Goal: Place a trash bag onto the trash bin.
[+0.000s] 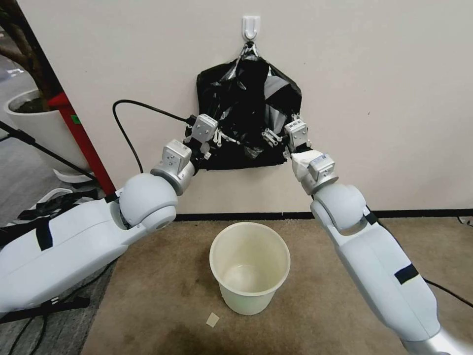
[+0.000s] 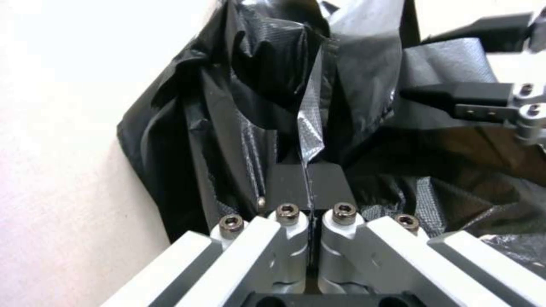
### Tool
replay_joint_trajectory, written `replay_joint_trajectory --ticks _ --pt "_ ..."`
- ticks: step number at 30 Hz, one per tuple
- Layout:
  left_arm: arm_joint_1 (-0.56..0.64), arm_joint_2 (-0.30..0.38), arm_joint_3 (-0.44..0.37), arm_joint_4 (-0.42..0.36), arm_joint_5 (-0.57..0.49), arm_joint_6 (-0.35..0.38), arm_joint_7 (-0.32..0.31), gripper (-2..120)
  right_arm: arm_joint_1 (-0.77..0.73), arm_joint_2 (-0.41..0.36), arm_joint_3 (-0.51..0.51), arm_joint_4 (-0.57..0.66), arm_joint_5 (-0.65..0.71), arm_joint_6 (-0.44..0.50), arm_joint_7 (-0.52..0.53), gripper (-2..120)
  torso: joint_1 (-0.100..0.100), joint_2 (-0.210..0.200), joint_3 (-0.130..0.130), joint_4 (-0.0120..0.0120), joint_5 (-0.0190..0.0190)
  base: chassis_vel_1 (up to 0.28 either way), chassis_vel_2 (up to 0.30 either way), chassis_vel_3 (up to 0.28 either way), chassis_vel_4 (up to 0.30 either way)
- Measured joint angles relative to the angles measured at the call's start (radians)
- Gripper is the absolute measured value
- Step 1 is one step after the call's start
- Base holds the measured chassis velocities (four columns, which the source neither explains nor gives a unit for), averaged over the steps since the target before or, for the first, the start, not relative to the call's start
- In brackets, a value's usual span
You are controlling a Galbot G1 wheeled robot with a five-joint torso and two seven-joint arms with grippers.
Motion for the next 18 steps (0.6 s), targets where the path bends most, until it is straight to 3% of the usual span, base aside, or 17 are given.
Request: replay_joint_trajectory --ticks 3,4,12,18 --pt "-0.002 -0.002 0.001 0.000 -0.001 0.000 0.001 0 0.004 -0.004 0.000 -0.003 -0.004 -0.009 -0.004 39 0.000 0.000 0.000 0.0000 0.0000 0.000 0.000 0.000 0.000" --pt "-0.004 -0.008 0.002 0.000 -0.002 0.001 0.001 0 0.008 -0.013 -0.001 -0.006 -0.007 -0.031 -0.013 28 0.000 0.000 0.000 0.0000 0.0000 0.000 0.000 0.000 0.000" --pt "-0.011 -0.018 0.000 0.003 -0.010 0.003 0.001 0 0.018 -0.034 -0.010 -0.014 -0.005 -0.058 -0.026 1 0.000 0.000 0.000 0.0000 -0.0001 0.000 0.000 0.000 0.000" --pt "0.023 -0.005 -0.022 -0.011 -0.013 0.000 0.001 0 -0.001 -0.050 -0.002 0.008 0.039 -0.042 -0.024 0 0.000 0.000 0.000 0.0000 0.0000 0.000 0.000 0.000 0.000"
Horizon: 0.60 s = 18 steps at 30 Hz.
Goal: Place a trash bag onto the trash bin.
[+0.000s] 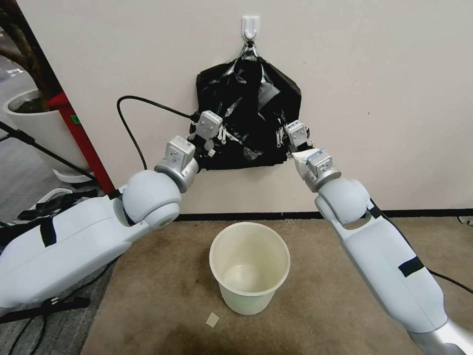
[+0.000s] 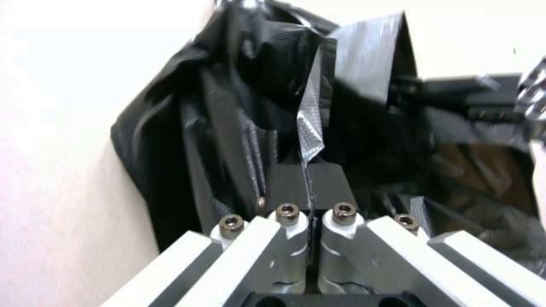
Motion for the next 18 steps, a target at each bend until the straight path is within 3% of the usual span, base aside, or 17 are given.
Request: replay_joint_trajectory --ticks 4,8,18 --pt "0.060 0.009 -0.033 -0.024 0.011 -0.005 0.007 0 -0.047 -0.018 0.019 0.040 0.028 0.024 -0.009 0 0.000 0.000 0.000 0.0000 0.0000 0.000 0.000 0.000 0.000" --pt "0.208 0.031 -0.122 -0.080 0.045 -0.026 0.020 0 -0.136 -0.032 0.046 0.107 0.077 0.044 -0.009 0 0.000 0.000 0.000 0.0000 -0.0002 0.000 0.000 0.000 0.000" --pt "0.383 0.048 -0.241 -0.148 0.093 -0.040 0.027 0 -0.256 -0.030 0.077 0.202 0.121 0.045 0.001 0 0.000 0.000 0.000 -0.0001 0.0001 0.000 0.000 0.000 0.000"
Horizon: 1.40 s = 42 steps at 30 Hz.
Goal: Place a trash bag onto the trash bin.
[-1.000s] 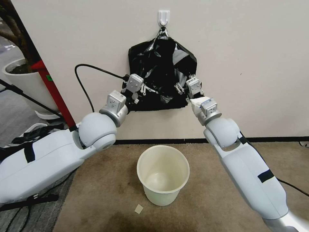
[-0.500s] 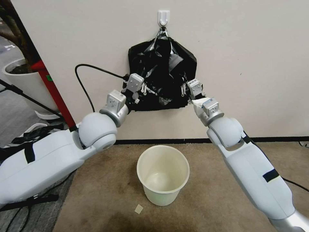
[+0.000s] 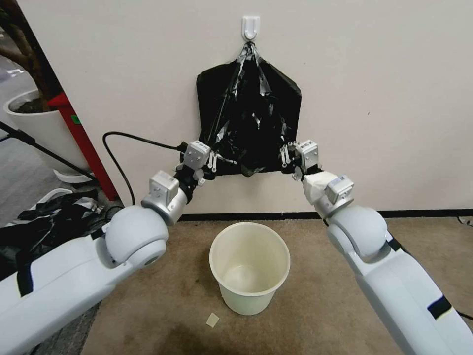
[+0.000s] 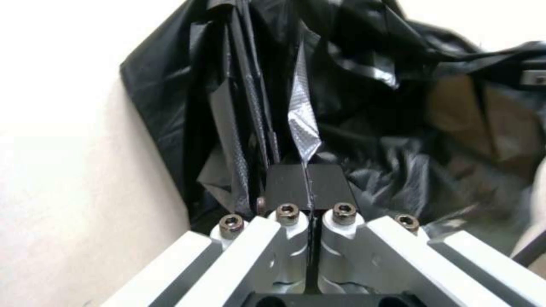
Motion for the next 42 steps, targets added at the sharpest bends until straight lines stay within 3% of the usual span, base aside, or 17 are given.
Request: replay_joint_trajectory --ticks 6,14,20,33,42 --pt "0.143 0.005 -0.128 -0.048 0.038 -0.012 0.018 0 -0.106 0.001 0.034 0.064 0.015 0.001 -0.001 0 0.000 0.000 0.000 0.0001 0.0000 0.000 0.000 0.000 0.000" --pt "0.299 0.014 -0.222 -0.123 0.077 -0.027 0.026 0 -0.218 0.015 0.058 0.149 0.079 0.000 0.023 0 0.000 0.000 0.000 0.0002 -0.0002 0.000 0.000 0.000 0.000" --pt "0.301 0.027 -0.254 -0.158 0.078 -0.030 0.026 0 -0.254 0.041 0.063 0.211 0.157 -0.020 0.065 0 0.000 0.000 0.000 0.0001 -0.0002 0.000 0.000 0.000 0.000" --pt "0.299 0.027 -0.249 -0.177 0.077 -0.035 0.024 0 -0.345 0.091 0.102 0.280 0.246 -0.062 0.116 0 0.000 0.000 0.000 0.0000 -0.0001 0.000 0.000 0.000 0.000" --pt "0.294 -0.043 -0.171 -0.132 0.143 -0.033 0.023 0 -0.439 0.120 0.115 0.265 0.221 -0.034 0.115 0 0.000 0.000 0.000 -0.0001 -0.0002 0.000 0.000 0.000 0.000"
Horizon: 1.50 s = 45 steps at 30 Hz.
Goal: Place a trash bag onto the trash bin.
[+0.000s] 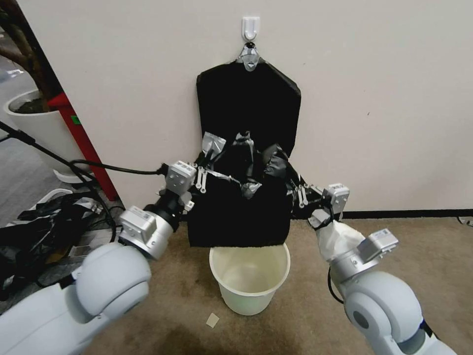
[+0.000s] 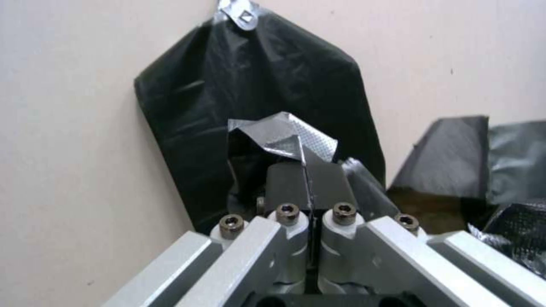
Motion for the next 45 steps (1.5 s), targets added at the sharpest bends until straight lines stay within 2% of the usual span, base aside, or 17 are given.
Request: replay_joint_trajectory --ticks 6,10,16,26,29,33,39,42,44,45 --pt "-0.002 -0.022 0.015 0.031 0.010 0.000 0.000 0 -0.013 0.023 -0.006 -0.031 -0.015 0.019 -0.002 0 0.000 0.000 0.000 0.0002 0.0001 0.000 0.000 0.000 0.000" --pt "0.014 -0.054 0.056 0.055 0.044 -0.005 -0.003 0 -0.018 0.006 0.019 -0.052 -0.007 0.030 -0.004 0 0.000 0.000 0.000 0.0002 0.0000 0.000 0.000 0.000 0.000" --pt "0.030 -0.076 0.076 0.069 0.054 -0.004 -0.008 0 -0.036 -0.008 0.051 -0.087 0.009 0.052 -0.006 0 0.000 0.000 0.000 0.0001 0.0001 0.000 0.000 0.000 0.000" --pt "0.062 -0.137 0.130 0.151 0.056 -0.003 -0.029 0 -0.099 0.024 0.069 -0.164 -0.002 0.107 -0.011 0 0.000 0.000 0.000 0.0001 0.0000 0.000 0.000 0.000 0.000" --pt "0.095 -0.181 0.147 0.197 0.098 -0.013 -0.031 0 -0.130 0.034 0.076 -0.194 -0.010 0.132 -0.013 0 0.000 0.000 0.000 0.0000 0.0000 0.000 0.000 0.000 0.000" --pt "0.174 -0.224 0.128 0.256 0.158 -0.033 -0.031 0 -0.160 0.061 0.068 -0.242 -0.033 0.162 -0.009 0 0.000 0.000 0.000 0.0002 0.0000 0.000 0.000 0.000 0.000" --pt "0.258 -0.243 0.087 0.263 0.209 -0.043 -0.029 0 -0.198 0.089 0.043 -0.258 -0.040 0.173 0.029 0 0.000 0.000 0.000 0.0001 0.0000 0.000 0.000 0.000 0.000" --pt "0.349 -0.260 0.045 0.245 0.263 -0.044 -0.028 0 -0.234 0.113 0.006 -0.235 -0.050 0.164 0.114 0 0.000 0.000 0.000 0.0002 -0.0001 0.000 0.000 0.000 0.000" --pt "0.357 -0.261 0.043 0.243 0.267 -0.044 -0.028 0 -0.237 0.114 0.002 -0.234 -0.051 0.161 0.122 0 0.000 0.000 0.000 0.0002 -0.0001 0.000 0.000 0.000 0.000" --pt "0.407 -0.270 0.031 0.233 0.295 -0.044 -0.028 0 -0.255 0.120 -0.023 -0.222 -0.061 0.144 0.168 0 0.000 0.000 0.000 0.0001 0.0000 0.000 0.000 0.000 0.000"
